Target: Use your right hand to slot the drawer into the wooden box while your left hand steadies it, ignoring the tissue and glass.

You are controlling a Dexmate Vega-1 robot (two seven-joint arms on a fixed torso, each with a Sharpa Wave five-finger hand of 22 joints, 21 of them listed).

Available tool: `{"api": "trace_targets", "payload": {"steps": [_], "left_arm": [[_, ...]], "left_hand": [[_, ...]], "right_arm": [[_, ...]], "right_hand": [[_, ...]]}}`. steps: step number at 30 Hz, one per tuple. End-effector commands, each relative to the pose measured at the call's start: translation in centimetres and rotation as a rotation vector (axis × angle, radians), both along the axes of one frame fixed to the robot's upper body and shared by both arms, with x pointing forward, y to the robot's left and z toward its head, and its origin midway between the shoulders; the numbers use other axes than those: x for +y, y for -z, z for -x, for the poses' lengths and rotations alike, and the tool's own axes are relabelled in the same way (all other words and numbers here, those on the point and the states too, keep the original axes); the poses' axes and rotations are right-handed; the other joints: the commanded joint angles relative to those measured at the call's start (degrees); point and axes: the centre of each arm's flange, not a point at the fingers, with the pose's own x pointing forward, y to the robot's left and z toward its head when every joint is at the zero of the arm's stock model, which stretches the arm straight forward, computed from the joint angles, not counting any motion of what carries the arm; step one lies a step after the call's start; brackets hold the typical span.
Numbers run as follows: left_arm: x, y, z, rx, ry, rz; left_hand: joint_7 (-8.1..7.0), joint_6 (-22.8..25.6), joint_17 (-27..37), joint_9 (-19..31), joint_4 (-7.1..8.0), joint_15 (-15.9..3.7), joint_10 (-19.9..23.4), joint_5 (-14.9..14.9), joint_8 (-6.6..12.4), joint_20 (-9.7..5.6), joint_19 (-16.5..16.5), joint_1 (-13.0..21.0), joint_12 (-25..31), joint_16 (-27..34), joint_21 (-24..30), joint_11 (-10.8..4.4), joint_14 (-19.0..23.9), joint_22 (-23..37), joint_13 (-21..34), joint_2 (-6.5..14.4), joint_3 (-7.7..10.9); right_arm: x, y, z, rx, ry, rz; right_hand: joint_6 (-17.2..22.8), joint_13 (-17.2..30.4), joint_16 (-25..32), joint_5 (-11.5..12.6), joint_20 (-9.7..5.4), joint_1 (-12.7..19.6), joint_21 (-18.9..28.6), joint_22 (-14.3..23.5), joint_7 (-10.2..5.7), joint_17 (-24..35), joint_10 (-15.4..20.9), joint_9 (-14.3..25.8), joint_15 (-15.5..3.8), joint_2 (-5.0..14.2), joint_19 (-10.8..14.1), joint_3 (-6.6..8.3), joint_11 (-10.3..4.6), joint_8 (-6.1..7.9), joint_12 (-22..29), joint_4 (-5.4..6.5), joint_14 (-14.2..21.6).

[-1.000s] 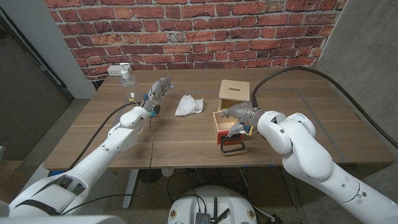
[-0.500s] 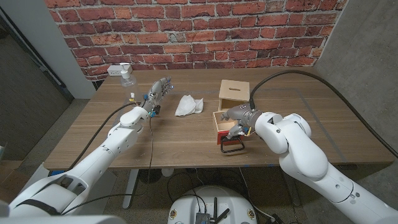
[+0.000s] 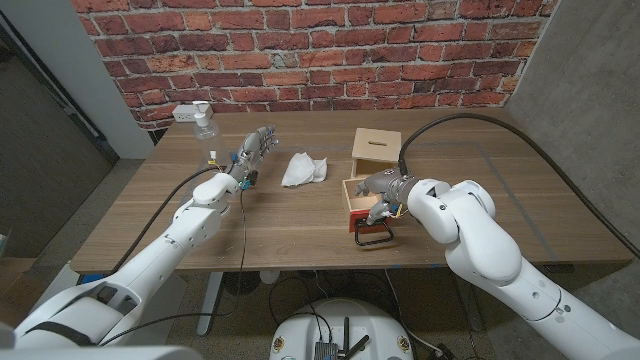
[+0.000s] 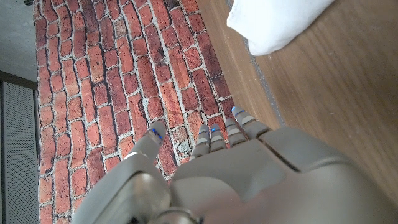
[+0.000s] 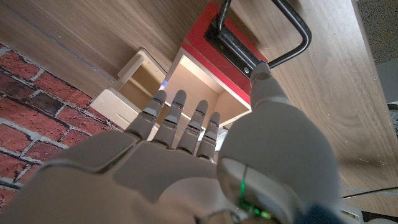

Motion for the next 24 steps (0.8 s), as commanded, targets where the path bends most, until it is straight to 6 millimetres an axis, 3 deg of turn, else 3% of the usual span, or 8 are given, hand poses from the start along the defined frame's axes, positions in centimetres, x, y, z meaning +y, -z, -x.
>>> {"api": "trace_targets", "payload": {"steps": [1, 10, 13, 24], "left_arm": [[-0.25, 0.08, -0.36, 0.008, 0.009, -0.003], [-0.26, 0.29, -0.48, 0.018, 0.010, -0.002], [-0.26, 0.44, -0.51, 0.023, 0.008, -0.002], [-0.36, 0.71, -0.64, 0.028, 0.015, 0.003]], "left_hand": [[-0.22, 0.57, 0.15, 0.08, -0.02, -0.13, 0.56, -0.05, 0.06, -2.49, 0.25, -0.51, 0.32, 0.15, 0.22, 0.00, 0.42, 0.20, 0.30, 3.80, 0.57], [-0.24, 0.63, 0.14, 0.09, -0.08, -0.19, 0.70, -0.05, 0.07, -2.49, 0.26, -0.52, 0.35, 0.20, 0.22, -0.20, 0.68, 0.20, 0.31, 3.80, 0.69], [-0.22, 0.66, 0.13, 0.09, -0.10, -0.21, 0.74, -0.05, 0.08, -2.48, 0.29, -0.52, 0.35, 0.21, 0.23, -0.18, 0.76, 0.21, 0.31, 3.81, 0.72], [-0.21, 0.71, 0.13, 0.09, -0.15, -0.27, 0.83, -0.05, 0.08, -2.51, 0.30, -0.54, 0.35, 0.22, 0.22, -0.14, 0.97, 0.21, 0.31, 3.82, 0.85]], "right_arm": [[0.36, 0.33, -0.38, 0.000, 0.007, 0.017], [0.71, 0.52, -0.47, -0.015, 0.009, 0.036], [0.75, 0.62, -0.51, -0.013, 0.004, 0.042], [0.92, 0.89, -0.75, -0.017, -0.001, 0.056]], "right_hand": [[0.60, 0.15, -0.37, -0.17, 0.18, 1.16, -0.30, 0.31, 0.03, -0.16, 0.58, 0.33, -7.16, -0.23, -0.90, 0.46, -0.19, 0.10, 0.14, -0.04, -0.28], [1.42, 0.18, -1.08, -0.17, 1.19, 2.51, -0.53, 0.30, -0.21, -1.15, 1.03, 0.36, -8.07, -0.34, -2.65, 0.89, -0.83, 0.12, 0.03, -0.07, -0.35], [1.71, 0.16, -1.22, -0.24, -1.12, 2.92, -0.16, 0.28, -0.06, -1.63, 1.14, 0.36, -8.28, -0.07, -2.23, 1.04, -0.97, 0.03, -0.14, 0.21, -0.02], [2.75, 0.24, -0.90, -0.38, -2.36, 3.44, 0.36, 0.27, -0.06, -2.19, 1.70, 0.35, -9.03, 0.44, -0.90, 1.23, -1.35, 0.07, -0.26, 0.53, 1.66]]}}
